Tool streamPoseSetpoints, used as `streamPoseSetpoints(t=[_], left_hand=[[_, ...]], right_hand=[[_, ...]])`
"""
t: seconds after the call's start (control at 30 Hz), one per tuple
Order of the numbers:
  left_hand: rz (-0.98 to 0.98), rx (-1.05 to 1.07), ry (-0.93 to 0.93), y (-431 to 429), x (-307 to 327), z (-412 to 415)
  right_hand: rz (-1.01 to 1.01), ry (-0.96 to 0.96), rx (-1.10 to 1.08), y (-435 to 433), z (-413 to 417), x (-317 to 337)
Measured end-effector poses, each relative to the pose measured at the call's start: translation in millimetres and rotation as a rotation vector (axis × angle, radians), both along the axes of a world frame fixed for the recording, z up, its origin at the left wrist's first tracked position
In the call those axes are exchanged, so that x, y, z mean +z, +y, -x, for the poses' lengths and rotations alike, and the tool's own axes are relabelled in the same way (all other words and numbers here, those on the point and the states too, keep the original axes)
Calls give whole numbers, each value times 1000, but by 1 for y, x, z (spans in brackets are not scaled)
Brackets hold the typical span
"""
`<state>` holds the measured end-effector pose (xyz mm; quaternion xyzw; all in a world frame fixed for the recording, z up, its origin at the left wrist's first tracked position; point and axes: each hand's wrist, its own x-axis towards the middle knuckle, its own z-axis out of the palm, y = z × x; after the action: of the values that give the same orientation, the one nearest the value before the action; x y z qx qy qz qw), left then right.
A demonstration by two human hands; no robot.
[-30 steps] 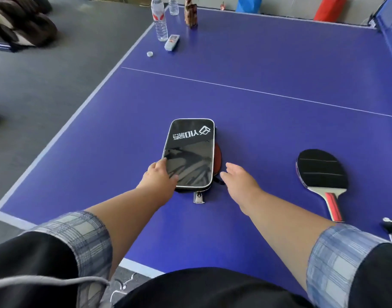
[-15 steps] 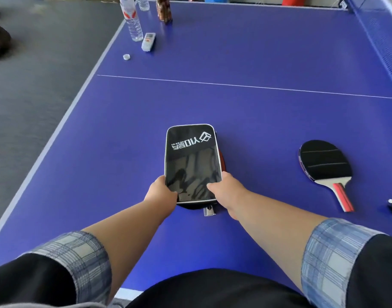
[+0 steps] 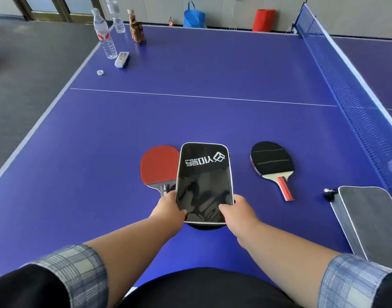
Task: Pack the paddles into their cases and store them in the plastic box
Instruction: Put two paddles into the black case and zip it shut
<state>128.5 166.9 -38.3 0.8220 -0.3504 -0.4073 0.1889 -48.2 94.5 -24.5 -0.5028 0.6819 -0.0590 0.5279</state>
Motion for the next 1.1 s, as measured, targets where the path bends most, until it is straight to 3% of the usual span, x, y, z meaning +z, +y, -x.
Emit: streamPoseSetpoints(t=[0.33, 0.47, 0.63, 0.8, 0.97, 1.03, 1.1], left_hand=[[-199, 89, 73, 33, -27, 122], [-236, 173, 23, 45, -29, 143], [-158, 276, -115, 50, -13, 149], [102, 320, 1, 55, 17, 162], [302, 208, 108, 50, 45, 198], [294, 67, 105, 48, 48, 210], [256, -163, 26, 43, 47, 219]], right_hand=[[-130, 109, 216, 23, 123, -8], [-160, 64, 304, 29, 144, -14], [-147, -51, 345, 27, 151, -13], [-185, -39, 334, 24, 147, -11], [-238, -331, 187, 24, 141, 7], [-209, -497, 103, 23, 145, 15], [-100, -540, 85, 22, 153, 25]])
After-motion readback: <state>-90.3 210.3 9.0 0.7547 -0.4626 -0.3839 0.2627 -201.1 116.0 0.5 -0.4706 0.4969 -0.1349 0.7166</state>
